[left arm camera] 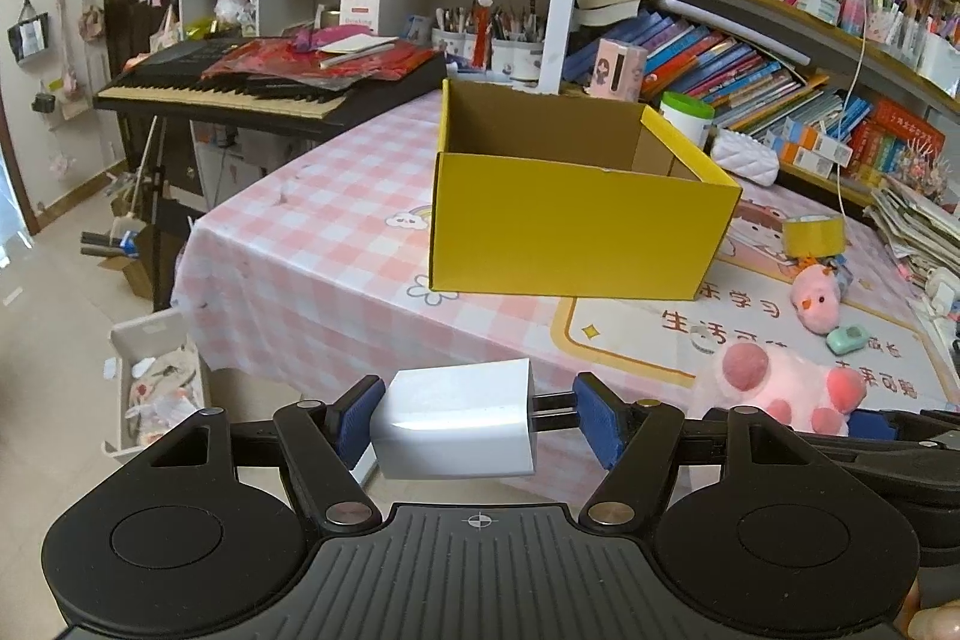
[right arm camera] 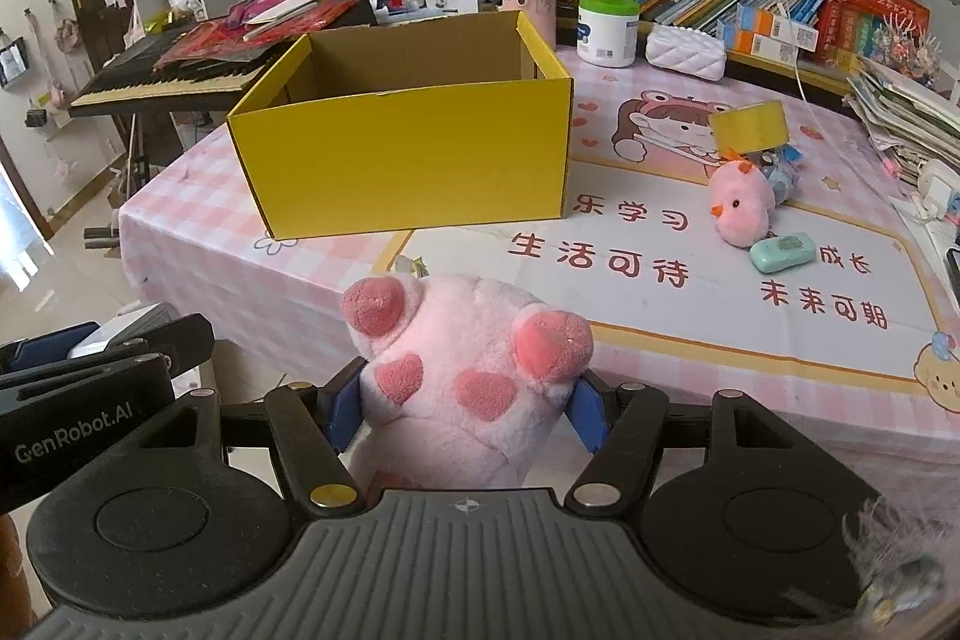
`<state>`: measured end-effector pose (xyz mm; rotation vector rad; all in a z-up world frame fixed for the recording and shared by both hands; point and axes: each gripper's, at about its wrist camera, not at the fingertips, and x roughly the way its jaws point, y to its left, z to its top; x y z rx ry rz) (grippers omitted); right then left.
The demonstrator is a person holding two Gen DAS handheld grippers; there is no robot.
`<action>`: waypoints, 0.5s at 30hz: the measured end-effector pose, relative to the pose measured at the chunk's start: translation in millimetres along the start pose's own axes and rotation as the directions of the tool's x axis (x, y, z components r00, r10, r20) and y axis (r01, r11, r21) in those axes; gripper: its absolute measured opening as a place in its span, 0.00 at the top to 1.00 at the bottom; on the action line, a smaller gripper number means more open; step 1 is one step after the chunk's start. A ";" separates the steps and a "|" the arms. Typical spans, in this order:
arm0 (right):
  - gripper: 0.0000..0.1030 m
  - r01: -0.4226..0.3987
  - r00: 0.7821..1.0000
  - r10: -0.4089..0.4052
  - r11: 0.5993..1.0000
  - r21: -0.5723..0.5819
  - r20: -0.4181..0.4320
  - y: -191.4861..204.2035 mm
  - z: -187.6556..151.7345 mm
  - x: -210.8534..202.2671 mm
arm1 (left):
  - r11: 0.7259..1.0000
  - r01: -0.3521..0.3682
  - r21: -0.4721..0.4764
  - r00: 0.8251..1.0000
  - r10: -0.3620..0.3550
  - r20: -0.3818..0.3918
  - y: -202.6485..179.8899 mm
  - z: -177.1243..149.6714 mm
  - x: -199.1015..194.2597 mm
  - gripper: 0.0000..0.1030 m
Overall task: Organize objects
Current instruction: 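Carry the pig with the right tool while the left tool carries the charger toward the yellow box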
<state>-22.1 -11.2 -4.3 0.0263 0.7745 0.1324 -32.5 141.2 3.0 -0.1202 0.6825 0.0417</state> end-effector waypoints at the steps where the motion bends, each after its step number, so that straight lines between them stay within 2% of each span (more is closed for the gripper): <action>1: 0.37 0.002 1.000 -0.002 1.000 0.000 -0.001 -0.5 -0.1 0.4 | 1.000 0.002 0.000 1.000 -0.002 -0.002 -0.5 -0.1 0.5 0.33; 15: 0.37 -0.014 1.000 0.014 1.000 -0.017 -0.005 -5.2 11.1 14.7 | 1.000 -0.014 -0.017 1.000 0.014 0.021 -3.6 10.7 7.5 0.33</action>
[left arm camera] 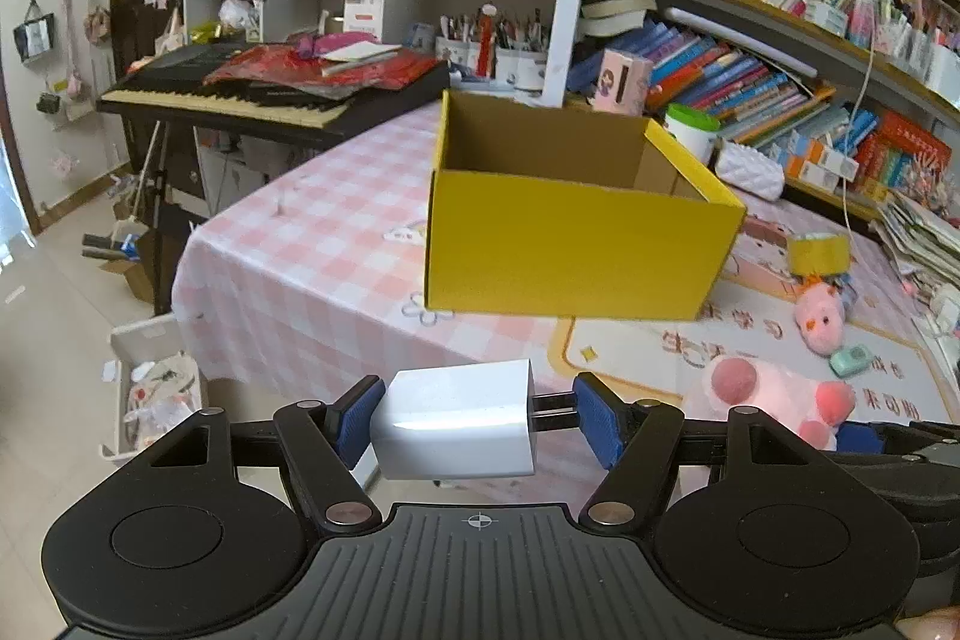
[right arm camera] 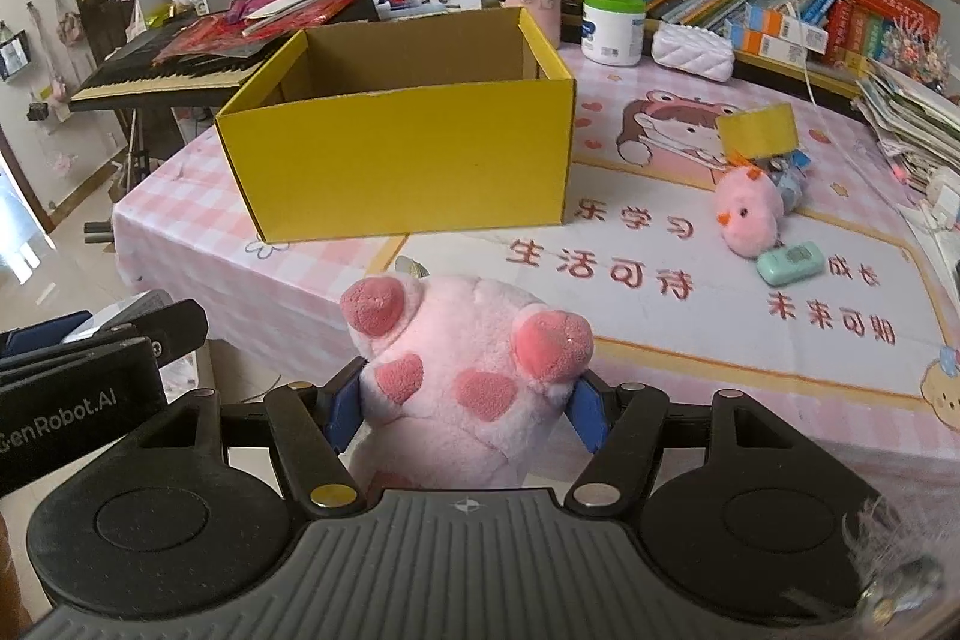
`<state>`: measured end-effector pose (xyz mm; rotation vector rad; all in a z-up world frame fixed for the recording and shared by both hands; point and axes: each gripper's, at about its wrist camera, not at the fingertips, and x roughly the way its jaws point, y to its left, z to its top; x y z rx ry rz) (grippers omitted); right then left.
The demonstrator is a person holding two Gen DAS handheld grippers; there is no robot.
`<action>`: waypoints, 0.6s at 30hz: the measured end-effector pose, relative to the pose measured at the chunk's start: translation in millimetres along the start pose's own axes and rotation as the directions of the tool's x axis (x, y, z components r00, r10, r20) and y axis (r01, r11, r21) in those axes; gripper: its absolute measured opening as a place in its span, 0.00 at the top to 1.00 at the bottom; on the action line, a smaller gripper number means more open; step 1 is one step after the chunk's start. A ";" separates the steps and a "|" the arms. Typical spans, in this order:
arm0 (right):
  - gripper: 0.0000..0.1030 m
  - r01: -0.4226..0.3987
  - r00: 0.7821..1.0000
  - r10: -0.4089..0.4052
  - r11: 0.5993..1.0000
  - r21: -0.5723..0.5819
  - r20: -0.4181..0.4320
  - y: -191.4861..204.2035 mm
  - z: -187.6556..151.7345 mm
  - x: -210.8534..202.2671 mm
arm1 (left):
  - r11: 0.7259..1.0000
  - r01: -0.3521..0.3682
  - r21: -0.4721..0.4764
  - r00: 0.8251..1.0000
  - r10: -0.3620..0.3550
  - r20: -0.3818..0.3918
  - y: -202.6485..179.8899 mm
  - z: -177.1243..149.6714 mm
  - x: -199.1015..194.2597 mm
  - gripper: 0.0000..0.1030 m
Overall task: Organize objects
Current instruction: 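Carry the pig with the right tool while the left tool carries the charger toward the yellow box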
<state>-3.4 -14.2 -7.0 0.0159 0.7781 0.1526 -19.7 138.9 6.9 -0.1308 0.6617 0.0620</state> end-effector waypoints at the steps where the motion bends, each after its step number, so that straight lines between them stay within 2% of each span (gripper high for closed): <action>1: 0.37 -0.003 1.000 0.003 1.000 -0.004 0.005 0.5 2.5 1.2 | 1.000 -0.003 -0.003 1.000 0.003 0.007 -0.2 2.6 0.9 0.34; 8: 0.37 -0.024 0.996 0.027 0.999 -0.035 0.088 2.1 32.6 6.1 | 1.000 -0.023 -0.017 0.996 0.024 0.091 -4.2 28.2 4.2 0.33; 18: 0.37 -0.049 0.965 0.070 0.995 -0.090 0.253 -10.5 118.7 23.9 | 0.999 -0.038 -0.023 0.977 0.042 0.208 -20.8 88.2 34.1 0.34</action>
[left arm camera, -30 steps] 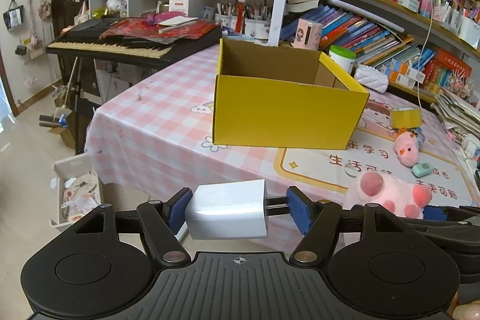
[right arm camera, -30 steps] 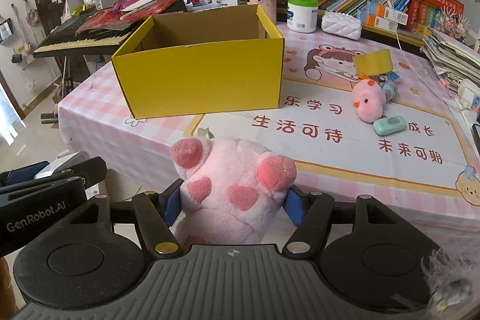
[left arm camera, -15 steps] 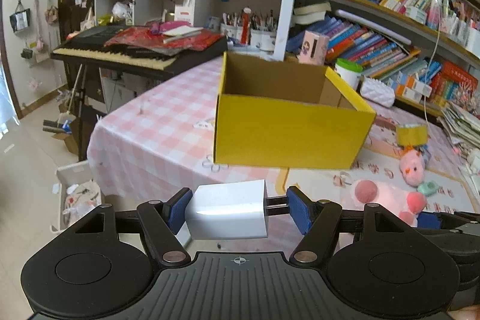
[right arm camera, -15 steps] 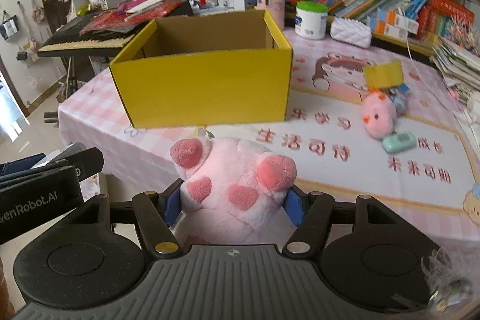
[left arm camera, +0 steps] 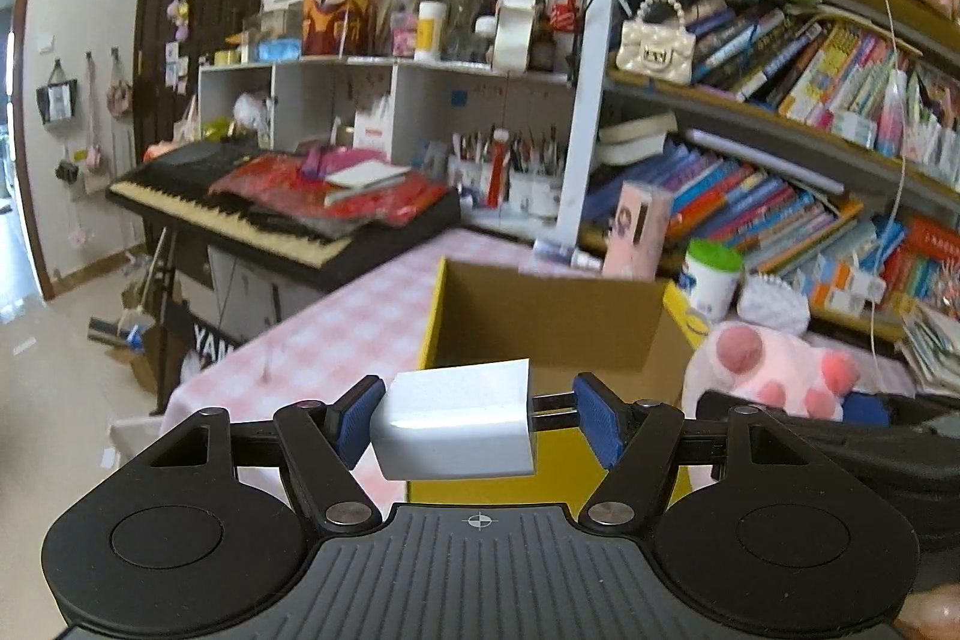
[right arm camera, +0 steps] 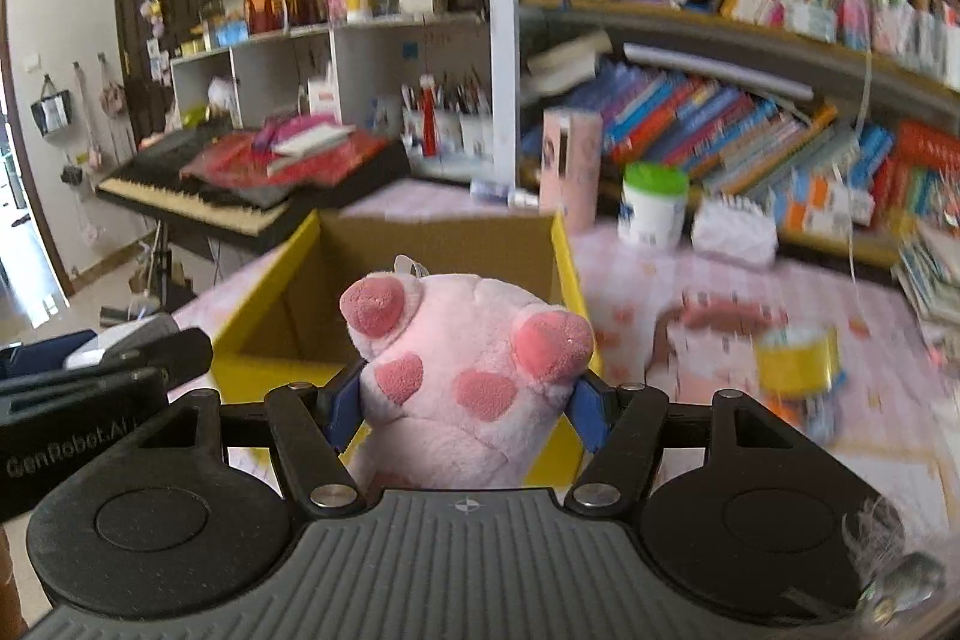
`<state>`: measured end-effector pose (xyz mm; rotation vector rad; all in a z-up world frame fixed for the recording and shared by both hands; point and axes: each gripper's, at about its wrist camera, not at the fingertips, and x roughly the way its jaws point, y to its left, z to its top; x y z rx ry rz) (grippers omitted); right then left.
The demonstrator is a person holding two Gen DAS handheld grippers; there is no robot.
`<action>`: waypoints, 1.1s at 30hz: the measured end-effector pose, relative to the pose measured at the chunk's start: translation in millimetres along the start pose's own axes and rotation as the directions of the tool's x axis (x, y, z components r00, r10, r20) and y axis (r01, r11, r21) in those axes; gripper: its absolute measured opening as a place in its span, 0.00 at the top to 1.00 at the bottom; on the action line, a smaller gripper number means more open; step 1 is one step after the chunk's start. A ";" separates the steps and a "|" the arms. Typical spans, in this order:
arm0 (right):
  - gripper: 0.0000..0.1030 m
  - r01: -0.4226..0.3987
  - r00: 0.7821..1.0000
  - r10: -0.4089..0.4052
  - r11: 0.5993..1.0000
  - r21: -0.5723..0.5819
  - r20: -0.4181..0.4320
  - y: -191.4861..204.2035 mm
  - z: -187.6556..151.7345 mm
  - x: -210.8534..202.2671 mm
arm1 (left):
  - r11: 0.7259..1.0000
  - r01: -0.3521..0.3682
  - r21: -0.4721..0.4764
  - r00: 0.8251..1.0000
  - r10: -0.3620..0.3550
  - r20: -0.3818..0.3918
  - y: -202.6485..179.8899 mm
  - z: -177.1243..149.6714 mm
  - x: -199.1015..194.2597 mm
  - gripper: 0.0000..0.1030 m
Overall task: Organize objects
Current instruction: 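Carry the pig with the right tool while the left tool carries the charger toward the yellow box, then lower the pig into the yellow box and open the right tool while the left tool releases the charger inside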
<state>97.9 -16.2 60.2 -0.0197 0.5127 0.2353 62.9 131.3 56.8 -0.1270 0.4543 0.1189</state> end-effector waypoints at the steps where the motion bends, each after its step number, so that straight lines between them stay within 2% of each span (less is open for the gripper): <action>1: 0.37 -0.003 1.000 0.003 1.000 -0.003 0.008 -3.0 6.7 6.0 | 1.000 -0.003 0.002 1.000 0.003 0.007 -3.0 4.1 5.7 0.33; 9: 0.37 -0.015 1.000 0.015 1.000 -0.026 -0.002 -29.4 41.3 60.3 | 0.999 -0.025 0.020 1.000 0.025 -0.004 -28.8 18.0 53.4 0.33; 14: 0.37 -0.040 0.998 0.037 0.997 -0.065 -0.048 -37.0 46.1 92.6 | 0.997 -0.056 0.050 0.998 0.058 -0.032 -38.4 17.5 78.7 0.33; 20: 0.37 -0.102 0.987 0.076 0.976 -0.190 -0.138 -36.9 47.8 135.9 | 0.990 -0.103 0.095 0.990 0.112 -0.085 -44.0 12.3 104.9 0.33; 24: 0.37 -0.169 0.973 0.104 0.928 -0.332 -0.206 -29.4 45.0 163.3 | 0.985 -0.134 0.109 0.982 0.147 -0.116 -45.1 8.0 117.7 0.33; 28: 0.37 -0.233 0.951 0.120 0.885 -0.404 -0.284 -23.5 42.2 183.5 | 0.977 -0.162 0.138 0.973 0.182 -0.145 -46.7 4.8 129.0 0.33; 31: 0.37 -0.263 0.940 0.104 0.827 -0.496 -0.325 -14.2 34.5 190.9 | 0.974 -0.164 0.158 0.967 0.191 -0.170 -47.5 0.1 136.1 0.33; 33: 0.37 -0.292 0.931 0.094 0.774 -0.562 -0.353 -7.2 26.4 194.3 | 0.972 -0.163 0.167 0.962 0.195 -0.193 -48.0 -3.8 139.8 0.33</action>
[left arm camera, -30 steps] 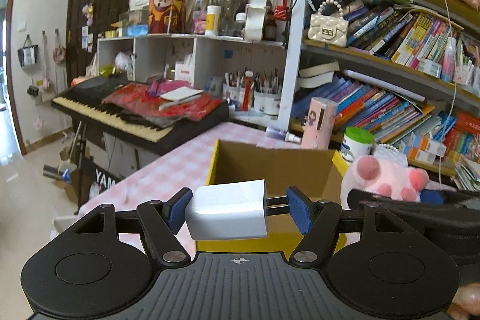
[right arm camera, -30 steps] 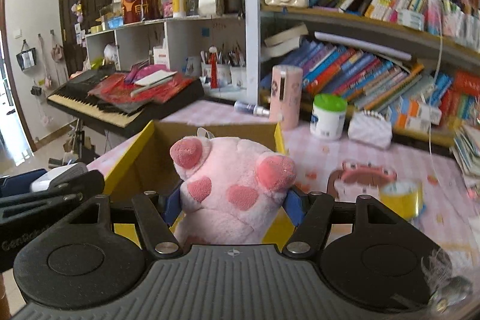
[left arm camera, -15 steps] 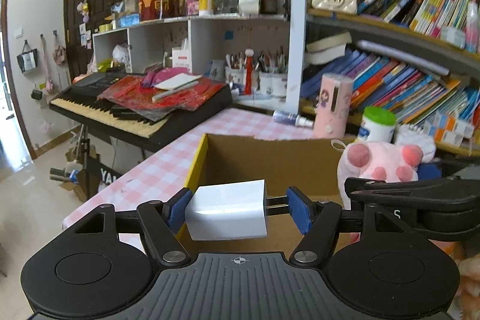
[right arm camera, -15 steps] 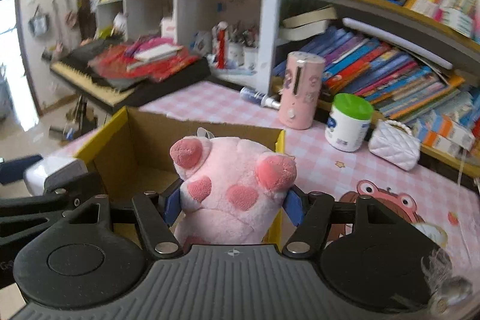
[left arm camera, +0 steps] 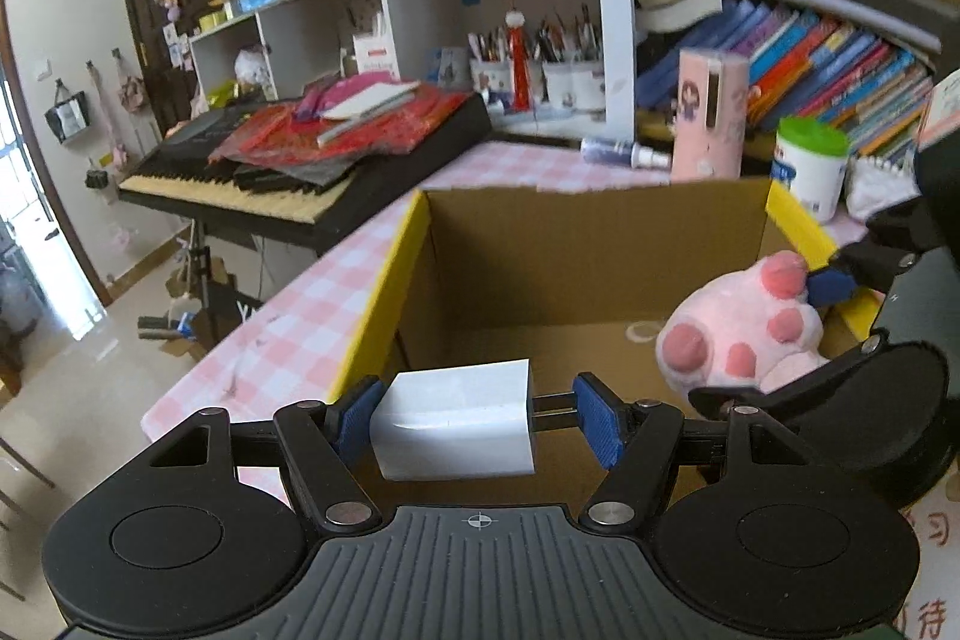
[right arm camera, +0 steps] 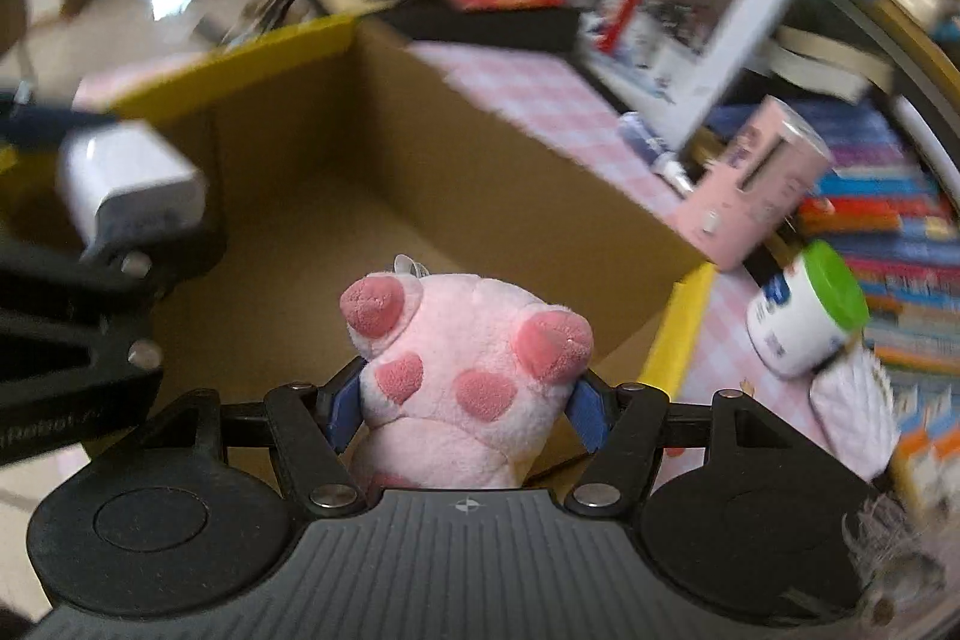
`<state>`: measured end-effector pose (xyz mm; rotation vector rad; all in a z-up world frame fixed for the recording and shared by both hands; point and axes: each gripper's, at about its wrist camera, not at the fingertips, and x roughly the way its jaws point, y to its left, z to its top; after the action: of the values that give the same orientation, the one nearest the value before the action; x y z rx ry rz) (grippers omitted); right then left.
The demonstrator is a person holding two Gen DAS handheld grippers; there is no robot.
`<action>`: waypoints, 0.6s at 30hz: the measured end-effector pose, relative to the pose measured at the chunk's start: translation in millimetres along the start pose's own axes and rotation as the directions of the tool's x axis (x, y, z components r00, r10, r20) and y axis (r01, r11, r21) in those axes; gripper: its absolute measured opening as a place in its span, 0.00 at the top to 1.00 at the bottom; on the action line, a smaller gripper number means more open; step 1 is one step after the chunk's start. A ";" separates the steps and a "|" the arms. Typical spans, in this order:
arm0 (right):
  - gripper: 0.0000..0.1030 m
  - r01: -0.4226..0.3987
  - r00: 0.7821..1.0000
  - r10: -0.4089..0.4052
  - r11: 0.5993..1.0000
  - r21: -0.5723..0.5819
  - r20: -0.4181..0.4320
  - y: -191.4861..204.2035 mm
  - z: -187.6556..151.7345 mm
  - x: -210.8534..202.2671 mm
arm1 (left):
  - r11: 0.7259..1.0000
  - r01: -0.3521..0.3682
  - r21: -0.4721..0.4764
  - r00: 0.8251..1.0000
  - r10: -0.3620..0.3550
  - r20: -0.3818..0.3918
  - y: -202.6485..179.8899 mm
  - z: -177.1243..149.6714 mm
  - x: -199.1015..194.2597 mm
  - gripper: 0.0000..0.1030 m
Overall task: Organize objects
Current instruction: 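Lower the pig into the yellow box and open the right tool while the left tool releases the charger inside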
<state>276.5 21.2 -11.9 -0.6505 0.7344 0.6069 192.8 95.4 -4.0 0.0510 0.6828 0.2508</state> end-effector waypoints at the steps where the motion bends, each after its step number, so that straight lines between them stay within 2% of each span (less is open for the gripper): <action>1: 0.37 -0.011 1.000 0.011 1.000 -0.021 -0.008 1.8 -0.6 2.5 | 1.000 0.001 0.002 1.000 -0.001 -0.009 -0.7 -1.2 1.8 0.33; 8: 0.37 -0.084 0.994 0.082 0.996 -0.014 -0.077 -4.1 2.7 12.5 | 1.000 -0.010 -0.017 0.999 0.010 -0.039 0.7 -3.6 9.5 0.33; 18: 0.36 -0.083 0.994 0.082 0.996 -0.014 -0.078 -1.7 4.8 11.6 | 0.999 -0.012 -0.045 1.000 0.010 -0.029 -0.8 -3.3 10.6 0.33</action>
<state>286.5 26.6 -17.4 -0.6643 0.8321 0.6676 198.8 97.1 -13.3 0.0084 0.7054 0.2779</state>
